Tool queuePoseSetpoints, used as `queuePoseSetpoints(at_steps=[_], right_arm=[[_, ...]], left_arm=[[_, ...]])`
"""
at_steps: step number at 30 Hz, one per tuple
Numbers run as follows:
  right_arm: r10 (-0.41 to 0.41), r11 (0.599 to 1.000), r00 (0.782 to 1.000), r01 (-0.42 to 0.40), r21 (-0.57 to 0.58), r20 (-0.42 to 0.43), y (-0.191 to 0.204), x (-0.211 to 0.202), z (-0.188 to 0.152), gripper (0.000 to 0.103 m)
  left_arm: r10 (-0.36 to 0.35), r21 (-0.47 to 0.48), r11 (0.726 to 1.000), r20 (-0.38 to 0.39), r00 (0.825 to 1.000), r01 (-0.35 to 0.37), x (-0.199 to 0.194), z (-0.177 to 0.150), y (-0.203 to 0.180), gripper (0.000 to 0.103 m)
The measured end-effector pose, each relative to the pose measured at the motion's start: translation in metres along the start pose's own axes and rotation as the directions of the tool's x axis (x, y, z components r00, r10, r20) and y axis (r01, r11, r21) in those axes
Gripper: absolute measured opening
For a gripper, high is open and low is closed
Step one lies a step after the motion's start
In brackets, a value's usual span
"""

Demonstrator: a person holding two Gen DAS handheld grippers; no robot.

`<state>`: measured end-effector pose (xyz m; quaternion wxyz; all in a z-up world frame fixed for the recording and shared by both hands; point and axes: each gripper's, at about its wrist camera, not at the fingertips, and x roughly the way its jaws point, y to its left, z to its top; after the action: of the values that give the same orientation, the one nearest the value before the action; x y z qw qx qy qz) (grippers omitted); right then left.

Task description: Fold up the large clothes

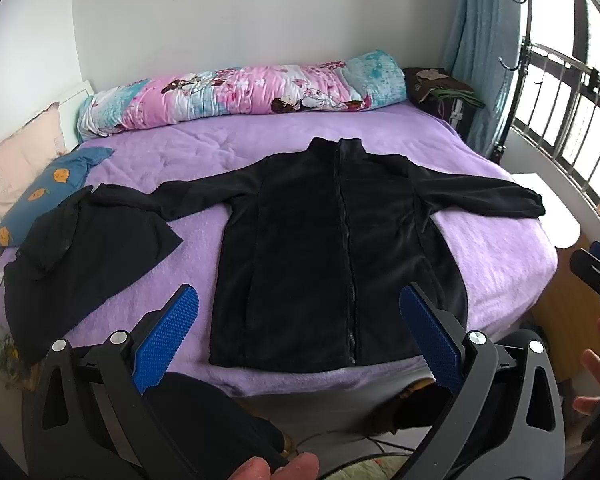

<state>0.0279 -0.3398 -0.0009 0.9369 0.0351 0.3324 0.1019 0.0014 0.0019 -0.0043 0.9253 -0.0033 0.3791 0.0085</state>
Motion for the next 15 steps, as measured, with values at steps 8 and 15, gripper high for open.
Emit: queuePoseSetpoints(at_steps=[8,15], right_arm=[[0.005,1.0,1.0,-0.005,0.008,-0.001,-0.0015,0.0011,-0.003,0.097],[-0.004,1.0,1.0,0.004,0.013,0.002,-0.0036,0.0006,-0.0033,0.097]], left_arm=[[0.002,0.016,1.0,0.0,1.0,-0.002,0.0015,-0.0033,-0.004,0.098],[0.008,0.018,1.0,0.002,1.0,-0.008,-0.0004,-0.0026,-0.0039,0.098]])
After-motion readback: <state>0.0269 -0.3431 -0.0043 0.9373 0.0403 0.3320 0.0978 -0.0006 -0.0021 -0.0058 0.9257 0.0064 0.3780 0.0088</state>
